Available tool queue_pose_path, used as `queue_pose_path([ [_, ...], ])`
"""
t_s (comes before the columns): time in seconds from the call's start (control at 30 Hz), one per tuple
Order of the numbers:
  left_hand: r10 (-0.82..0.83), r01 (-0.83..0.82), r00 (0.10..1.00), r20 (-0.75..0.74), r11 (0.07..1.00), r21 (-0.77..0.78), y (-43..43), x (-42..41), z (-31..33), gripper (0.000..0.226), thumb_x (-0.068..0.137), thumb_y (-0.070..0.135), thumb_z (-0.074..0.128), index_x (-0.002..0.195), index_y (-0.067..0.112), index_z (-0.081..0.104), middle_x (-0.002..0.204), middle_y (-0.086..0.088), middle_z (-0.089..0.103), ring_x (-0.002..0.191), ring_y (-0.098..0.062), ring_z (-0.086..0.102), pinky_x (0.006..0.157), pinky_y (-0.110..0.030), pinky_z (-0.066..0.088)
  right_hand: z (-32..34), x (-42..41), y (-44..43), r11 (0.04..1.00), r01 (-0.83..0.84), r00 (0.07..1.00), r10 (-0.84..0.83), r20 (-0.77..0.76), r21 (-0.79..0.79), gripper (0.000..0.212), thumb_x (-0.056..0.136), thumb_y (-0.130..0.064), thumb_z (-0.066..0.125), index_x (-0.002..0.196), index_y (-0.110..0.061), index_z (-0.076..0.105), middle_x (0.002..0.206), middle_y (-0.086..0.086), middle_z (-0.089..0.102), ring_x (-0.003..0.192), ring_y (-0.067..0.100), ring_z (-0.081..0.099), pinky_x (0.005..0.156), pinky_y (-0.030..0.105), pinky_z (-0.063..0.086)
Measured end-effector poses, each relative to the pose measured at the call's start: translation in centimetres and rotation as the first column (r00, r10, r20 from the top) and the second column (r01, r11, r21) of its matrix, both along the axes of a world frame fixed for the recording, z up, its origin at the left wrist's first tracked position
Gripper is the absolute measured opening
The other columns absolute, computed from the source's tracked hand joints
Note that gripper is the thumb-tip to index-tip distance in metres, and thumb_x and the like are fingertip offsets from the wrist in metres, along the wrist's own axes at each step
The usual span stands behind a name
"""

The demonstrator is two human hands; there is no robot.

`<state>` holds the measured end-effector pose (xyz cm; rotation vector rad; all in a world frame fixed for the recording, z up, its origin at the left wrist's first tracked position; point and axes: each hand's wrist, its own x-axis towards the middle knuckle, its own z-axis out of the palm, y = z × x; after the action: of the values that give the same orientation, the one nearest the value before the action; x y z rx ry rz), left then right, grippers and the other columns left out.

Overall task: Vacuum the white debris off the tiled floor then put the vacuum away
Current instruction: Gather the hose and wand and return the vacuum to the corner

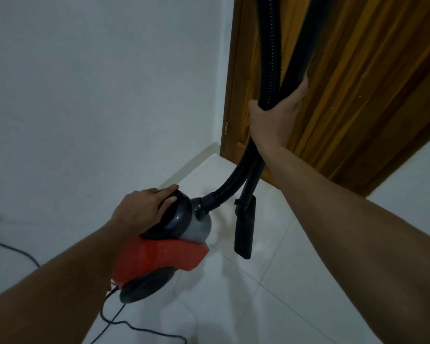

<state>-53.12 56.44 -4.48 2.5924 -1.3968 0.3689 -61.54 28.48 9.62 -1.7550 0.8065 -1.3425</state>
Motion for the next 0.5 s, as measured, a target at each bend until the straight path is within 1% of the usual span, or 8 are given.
queue_pose_path([
  [0.07,0.000,0.001,1.000,-0.016,1.000,0.004,-2.0,3.7,-1.3,0.070,0.095,0.063,0.012,0.145,0.035,0.053,0.094,-0.007,0.072,0.074,-0.035,0.069,0.065,-0.040,0.054,-1.0,3.8,-2.0,1.000,0.015,1.000,-0.015,-0.025,0.004,0.108,0.069,-0.038,0.074,0.153,-0.041,0.006,0.154,0.005,0.033,0.126,0.022,0.053,0.086,0.040,0.061],
  [0.1,-0.008,0.008,1.000,-0.017,1.000,-0.009,-3.1,5.5,-1.9,0.067,0.096,0.061,0.016,0.143,0.033,0.056,0.092,-0.007,0.072,0.070,-0.035,0.069,0.062,-0.039,0.055,-1.7,5.7,-3.0,1.000,0.019,0.999,-0.019,-0.043,0.006,0.108,0.068,-0.040,0.073,0.153,-0.042,0.006,0.155,0.004,0.031,0.128,0.023,0.052,0.088,0.041,0.060],
  [0.2,-0.050,0.049,0.999,-0.011,0.998,-0.025,-6.6,10.4,-3.6,0.058,0.099,0.055,0.027,0.136,0.028,0.063,0.091,-0.007,0.075,0.062,-0.035,0.069,0.054,-0.039,0.057,-3.3,10.7,-6.4,1.000,0.029,0.994,-0.028,-0.103,0.011,0.108,0.074,-0.032,0.077,0.157,-0.030,0.009,0.153,0.004,0.032,0.128,0.020,0.048,0.093,0.033,0.056],
  [0.23,-0.064,0.064,0.998,-0.011,0.998,-0.021,-7.9,12.1,-4.2,0.056,0.100,0.053,0.029,0.135,0.026,0.064,0.093,-0.007,0.076,0.061,-0.035,0.069,0.053,-0.038,0.057,-4.0,12.3,-7.6,0.999,0.047,0.993,-0.046,-0.113,0.005,0.107,0.073,-0.035,0.076,0.156,-0.030,0.009,0.153,0.005,0.034,0.127,0.020,0.049,0.093,0.035,0.056],
  [0.3,-0.076,0.076,0.997,-0.023,0.997,-0.008,-10.5,15.4,-5.3,0.055,0.101,0.053,0.030,0.135,0.027,0.064,0.100,-0.006,0.076,0.062,-0.035,0.070,0.053,-0.039,0.058,-5.1,15.2,-9.7,0.997,0.071,0.990,-0.069,-0.122,0.013,0.106,0.070,-0.042,0.073,0.154,-0.037,0.007,0.151,0.004,0.037,0.123,0.021,0.053,0.090,0.042,0.059],
  [0.37,-0.077,0.078,0.996,-0.039,0.997,0.009,-13.0,18.4,-6.9,0.056,0.101,0.054,0.028,0.137,0.028,0.062,0.107,-0.005,0.076,0.066,-0.035,0.071,0.056,-0.039,0.058,-6.4,18.1,-12.1,0.997,0.067,0.991,-0.061,-0.123,0.044,0.106,0.072,-0.039,0.074,0.152,-0.042,0.005,0.151,0.004,0.037,0.122,0.022,0.054,0.089,0.044,0.059],
  [0.43,-0.084,0.085,0.994,-0.066,0.996,0.009,-15.6,21.5,-8.7,0.058,0.102,0.057,0.024,0.137,0.029,0.061,0.107,-0.005,0.076,0.066,-0.034,0.071,0.056,-0.039,0.059,-8.0,20.8,-15.0,0.996,0.066,0.991,-0.057,-0.124,0.064,0.107,0.076,-0.033,0.075,0.155,-0.038,0.003,0.155,0.005,0.032,0.127,0.022,0.049,0.097,0.041,0.055],
  [0.5,-0.064,0.064,0.996,-0.055,0.998,0.001,-18.5,24.6,-10.6,0.062,0.103,0.059,0.018,0.137,0.029,0.061,0.102,-0.006,0.076,0.062,-0.033,0.070,0.054,-0.039,0.059,-9.7,23.8,-18.3,0.996,0.056,0.992,-0.048,-0.114,0.072,0.107,0.080,-0.028,0.076,0.158,-0.030,0.003,0.156,0.006,0.031,0.130,0.021,0.046,0.100,0.032,0.049],
])
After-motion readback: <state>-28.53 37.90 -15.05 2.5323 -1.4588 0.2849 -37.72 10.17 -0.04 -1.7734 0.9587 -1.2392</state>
